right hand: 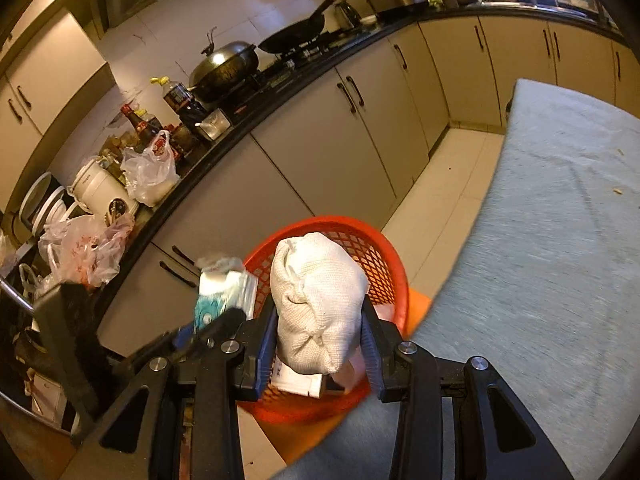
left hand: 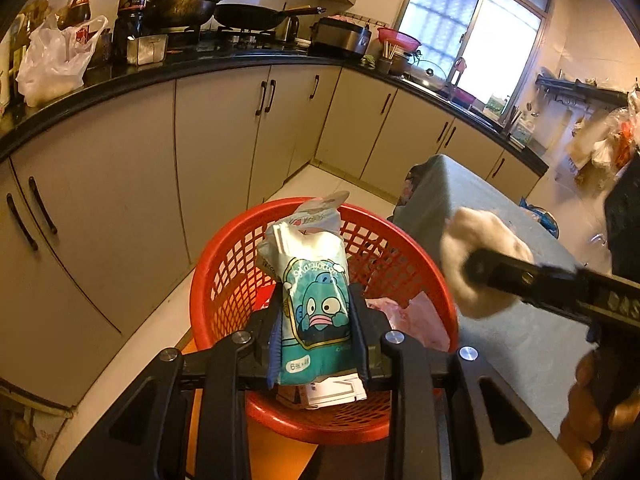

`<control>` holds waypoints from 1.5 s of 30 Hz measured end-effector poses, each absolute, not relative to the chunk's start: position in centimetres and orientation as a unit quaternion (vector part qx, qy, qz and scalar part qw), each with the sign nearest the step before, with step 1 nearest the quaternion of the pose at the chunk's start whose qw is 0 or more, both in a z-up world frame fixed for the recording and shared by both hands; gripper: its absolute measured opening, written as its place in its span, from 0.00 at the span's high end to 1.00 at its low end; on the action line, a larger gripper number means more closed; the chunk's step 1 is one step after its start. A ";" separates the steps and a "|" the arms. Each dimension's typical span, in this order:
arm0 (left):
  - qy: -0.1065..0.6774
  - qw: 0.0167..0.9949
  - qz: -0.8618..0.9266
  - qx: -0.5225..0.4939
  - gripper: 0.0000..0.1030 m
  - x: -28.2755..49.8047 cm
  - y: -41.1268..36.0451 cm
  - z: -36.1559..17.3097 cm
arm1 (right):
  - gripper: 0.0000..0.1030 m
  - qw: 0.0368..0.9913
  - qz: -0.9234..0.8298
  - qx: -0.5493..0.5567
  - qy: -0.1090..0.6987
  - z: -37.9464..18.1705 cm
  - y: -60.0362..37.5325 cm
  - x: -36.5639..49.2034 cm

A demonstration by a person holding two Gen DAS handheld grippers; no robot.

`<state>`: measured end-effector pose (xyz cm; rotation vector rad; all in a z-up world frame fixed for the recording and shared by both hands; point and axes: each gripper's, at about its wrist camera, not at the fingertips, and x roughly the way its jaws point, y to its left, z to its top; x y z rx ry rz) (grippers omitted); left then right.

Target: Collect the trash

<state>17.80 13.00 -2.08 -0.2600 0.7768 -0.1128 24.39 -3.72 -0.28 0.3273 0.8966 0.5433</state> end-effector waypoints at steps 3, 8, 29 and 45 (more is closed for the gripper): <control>0.383 0.913 -0.057 -0.126 0.71 17.8 13.2 -2.5 | 0.56 0.849 0.255 0.156 0.436 -0.9 -3.0 25.3; 0.385 0.912 -0.052 -0.130 0.69 17.8 13.4 -2.8 | 0.39 0.849 0.244 0.152 0.443 -1.5 -2.3 26.3; 0.340 0.935 0.002 -0.099 0.36 13.7 12.4 -0.5 | 0.33 0.877 0.223 0.161 0.395 1.0 -7.2 21.4; 0.288 0.954 0.084 -0.011 0.05 6.0 8.1 2.5 | 0.20 0.922 0.166 0.079 0.341 2.2 -11.7 10.1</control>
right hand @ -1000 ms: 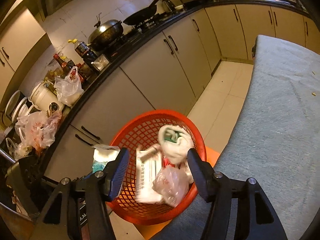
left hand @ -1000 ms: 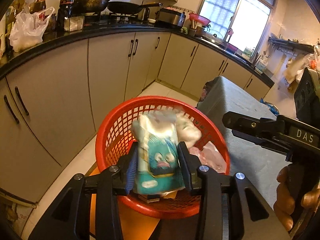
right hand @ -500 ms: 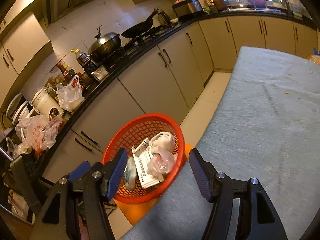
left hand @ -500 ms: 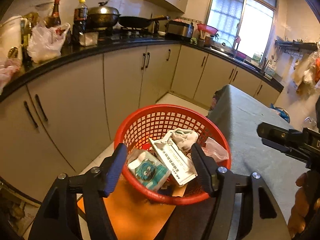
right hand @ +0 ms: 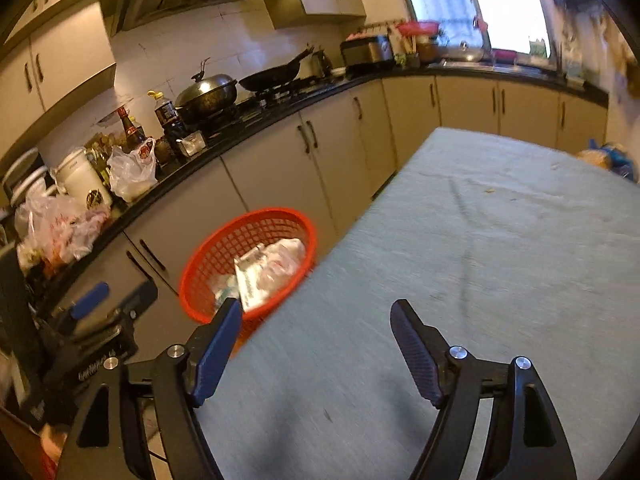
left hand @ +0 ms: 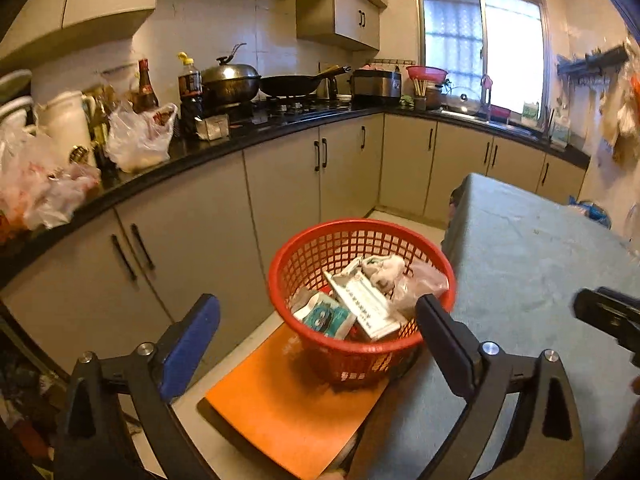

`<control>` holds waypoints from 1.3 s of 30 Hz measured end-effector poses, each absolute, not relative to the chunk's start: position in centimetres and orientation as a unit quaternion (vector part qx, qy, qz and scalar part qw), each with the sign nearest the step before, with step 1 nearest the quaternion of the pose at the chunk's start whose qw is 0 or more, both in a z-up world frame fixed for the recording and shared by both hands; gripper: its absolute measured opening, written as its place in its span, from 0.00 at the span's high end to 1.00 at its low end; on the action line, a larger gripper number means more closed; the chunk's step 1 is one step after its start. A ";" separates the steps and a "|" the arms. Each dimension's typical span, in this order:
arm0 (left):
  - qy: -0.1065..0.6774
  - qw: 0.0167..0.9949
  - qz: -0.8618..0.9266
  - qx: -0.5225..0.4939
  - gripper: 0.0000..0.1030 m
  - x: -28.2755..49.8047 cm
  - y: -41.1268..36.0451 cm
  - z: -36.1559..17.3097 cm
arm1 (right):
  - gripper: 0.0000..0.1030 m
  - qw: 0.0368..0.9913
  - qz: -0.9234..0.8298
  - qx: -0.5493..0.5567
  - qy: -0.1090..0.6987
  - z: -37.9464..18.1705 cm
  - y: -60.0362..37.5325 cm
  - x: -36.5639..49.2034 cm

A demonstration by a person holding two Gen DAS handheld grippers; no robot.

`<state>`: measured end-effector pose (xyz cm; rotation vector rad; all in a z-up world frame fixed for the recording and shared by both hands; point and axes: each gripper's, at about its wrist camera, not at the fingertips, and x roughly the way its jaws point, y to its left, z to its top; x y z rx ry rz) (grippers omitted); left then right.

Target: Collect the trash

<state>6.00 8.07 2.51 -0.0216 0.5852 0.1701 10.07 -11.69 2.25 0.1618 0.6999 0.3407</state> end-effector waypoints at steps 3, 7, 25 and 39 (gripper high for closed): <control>0.286 0.955 0.081 0.013 0.04 4.6 6.6 2.6 | 0.17 0.934 0.141 0.064 0.321 2.7 -13.0 7.2; 0.294 0.950 0.088 0.059 0.04 3.3 4.9 2.2 | 0.13 0.946 0.118 0.052 0.299 2.9 -14.2 3.7; 0.266 0.957 0.098 0.065 0.04 -1.1 4.1 1.8 | 0.08 0.960 0.096 0.007 0.263 3.1 -13.1 -0.9; 0.273 0.956 0.089 0.058 0.04 -0.9 4.5 1.0 | 0.08 0.956 0.092 0.007 0.280 2.3 -12.6 -0.4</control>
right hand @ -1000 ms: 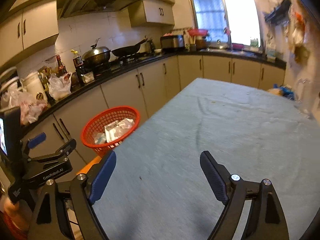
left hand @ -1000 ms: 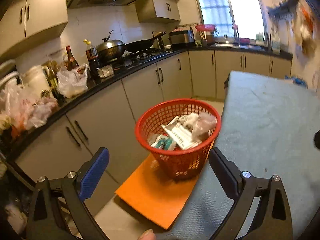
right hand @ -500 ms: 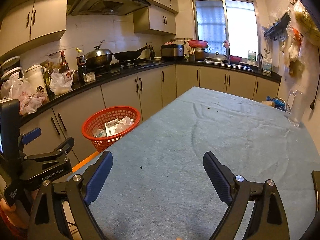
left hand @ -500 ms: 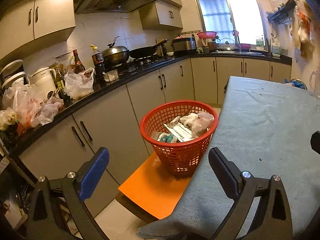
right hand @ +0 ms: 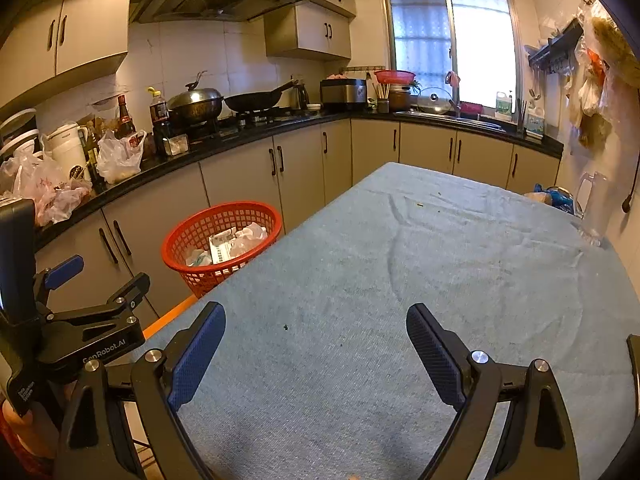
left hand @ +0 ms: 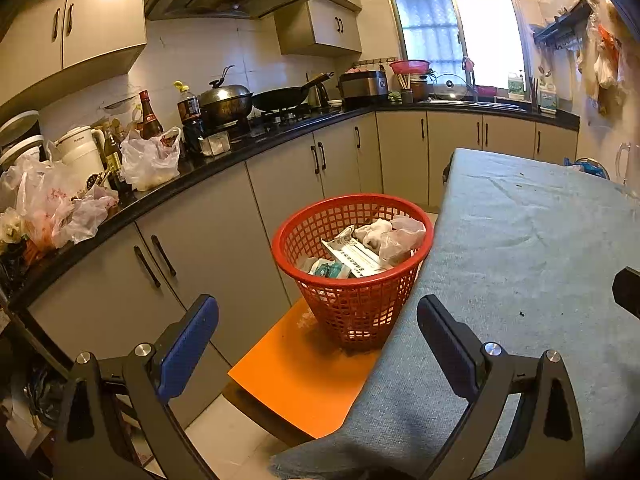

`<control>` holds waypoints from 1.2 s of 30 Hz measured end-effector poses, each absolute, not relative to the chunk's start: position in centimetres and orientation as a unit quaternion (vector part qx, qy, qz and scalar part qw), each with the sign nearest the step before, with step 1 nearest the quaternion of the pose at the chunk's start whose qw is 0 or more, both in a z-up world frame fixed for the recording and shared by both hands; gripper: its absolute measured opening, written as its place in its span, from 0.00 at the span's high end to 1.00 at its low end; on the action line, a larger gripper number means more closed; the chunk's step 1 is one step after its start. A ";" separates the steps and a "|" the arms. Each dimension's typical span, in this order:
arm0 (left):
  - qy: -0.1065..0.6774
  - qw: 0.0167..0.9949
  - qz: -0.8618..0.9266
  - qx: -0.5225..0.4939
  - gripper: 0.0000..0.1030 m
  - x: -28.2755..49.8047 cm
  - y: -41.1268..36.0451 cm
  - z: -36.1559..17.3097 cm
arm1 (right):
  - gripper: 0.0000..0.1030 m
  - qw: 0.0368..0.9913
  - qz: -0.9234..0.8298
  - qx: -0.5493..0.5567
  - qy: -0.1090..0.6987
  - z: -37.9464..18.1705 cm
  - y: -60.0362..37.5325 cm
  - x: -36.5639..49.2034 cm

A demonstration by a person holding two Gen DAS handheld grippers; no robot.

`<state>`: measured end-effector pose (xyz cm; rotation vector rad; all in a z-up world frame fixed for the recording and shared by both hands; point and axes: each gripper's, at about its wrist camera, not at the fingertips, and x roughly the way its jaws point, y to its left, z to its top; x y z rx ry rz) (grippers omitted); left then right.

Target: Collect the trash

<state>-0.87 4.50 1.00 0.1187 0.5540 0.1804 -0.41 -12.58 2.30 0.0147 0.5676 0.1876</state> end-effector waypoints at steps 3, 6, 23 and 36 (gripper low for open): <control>0.274 0.956 0.088 0.057 0.04 -0.8 4.6 0.9 | 0.08 0.955 0.092 0.007 0.282 2.3 -12.6 -0.3; 0.277 0.955 0.086 0.055 0.04 -0.6 4.7 0.6 | 0.08 0.954 0.093 0.009 0.286 2.2 -12.6 -0.1; 0.281 0.954 0.084 0.056 0.04 -0.3 4.8 0.2 | 0.08 0.949 0.094 0.011 0.300 1.7 -12.5 0.5; 0.280 0.954 0.085 0.056 0.04 -0.3 4.8 0.0 | 0.08 0.948 0.094 0.012 0.303 1.5 -12.2 0.4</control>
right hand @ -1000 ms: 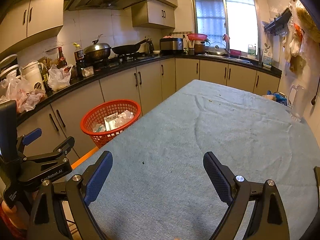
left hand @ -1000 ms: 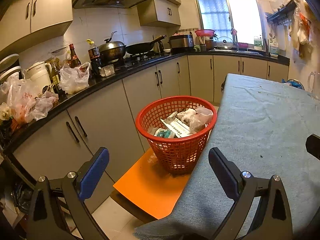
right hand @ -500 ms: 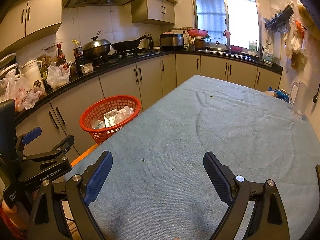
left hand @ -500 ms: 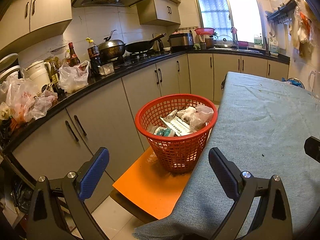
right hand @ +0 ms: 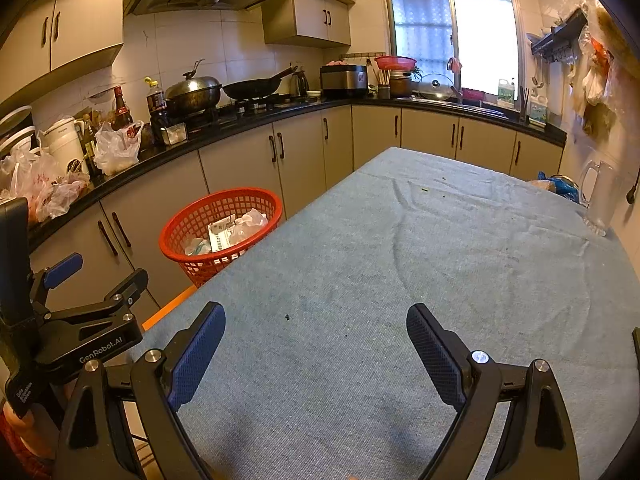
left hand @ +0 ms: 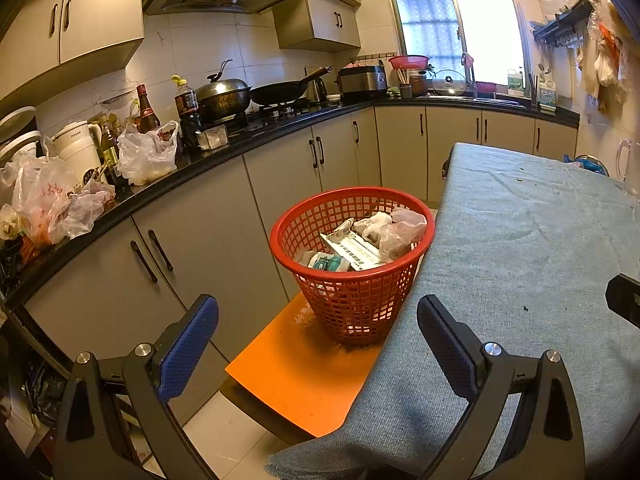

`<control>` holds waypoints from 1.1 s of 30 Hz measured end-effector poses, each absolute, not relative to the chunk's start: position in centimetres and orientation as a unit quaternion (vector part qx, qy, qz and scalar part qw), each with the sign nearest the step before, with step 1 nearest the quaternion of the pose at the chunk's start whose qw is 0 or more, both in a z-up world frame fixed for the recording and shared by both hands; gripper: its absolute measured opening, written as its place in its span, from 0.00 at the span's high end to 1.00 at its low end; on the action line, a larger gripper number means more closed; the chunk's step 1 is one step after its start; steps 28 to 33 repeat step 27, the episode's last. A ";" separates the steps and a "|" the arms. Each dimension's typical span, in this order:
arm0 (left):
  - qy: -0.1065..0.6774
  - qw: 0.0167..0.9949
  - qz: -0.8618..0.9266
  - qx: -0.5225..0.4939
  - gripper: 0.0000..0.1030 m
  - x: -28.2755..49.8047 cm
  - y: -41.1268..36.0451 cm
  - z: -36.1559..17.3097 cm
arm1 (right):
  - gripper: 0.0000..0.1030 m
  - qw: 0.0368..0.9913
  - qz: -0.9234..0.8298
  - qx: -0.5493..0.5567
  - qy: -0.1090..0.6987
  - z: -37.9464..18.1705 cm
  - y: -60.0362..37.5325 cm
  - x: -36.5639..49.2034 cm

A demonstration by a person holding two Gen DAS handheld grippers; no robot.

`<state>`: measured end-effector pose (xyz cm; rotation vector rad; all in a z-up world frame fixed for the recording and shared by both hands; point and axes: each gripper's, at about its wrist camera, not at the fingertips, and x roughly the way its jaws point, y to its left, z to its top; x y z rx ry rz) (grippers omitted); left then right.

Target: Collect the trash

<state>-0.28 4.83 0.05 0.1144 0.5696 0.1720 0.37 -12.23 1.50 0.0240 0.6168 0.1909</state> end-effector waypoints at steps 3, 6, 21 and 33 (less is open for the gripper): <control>0.281 0.954 0.083 0.057 0.04 -0.3 4.9 0.0 | 0.08 0.948 0.094 0.012 0.303 1.5 -12.2 0.4; 0.281 0.954 0.083 0.057 0.04 -0.3 4.8 -0.1 | 0.08 0.948 0.094 0.013 0.304 1.4 -12.3 0.4; 0.274 0.956 0.036 0.094 0.04 0.8 0.8 1.0 | 0.08 0.949 0.062 0.045 0.307 0.8 -15.6 0.4; 0.290 0.950 -0.043 0.112 0.04 3.1 -6.5 2.0 | 0.03 0.951 -0.026 0.078 0.297 1.4 -23.1 -0.1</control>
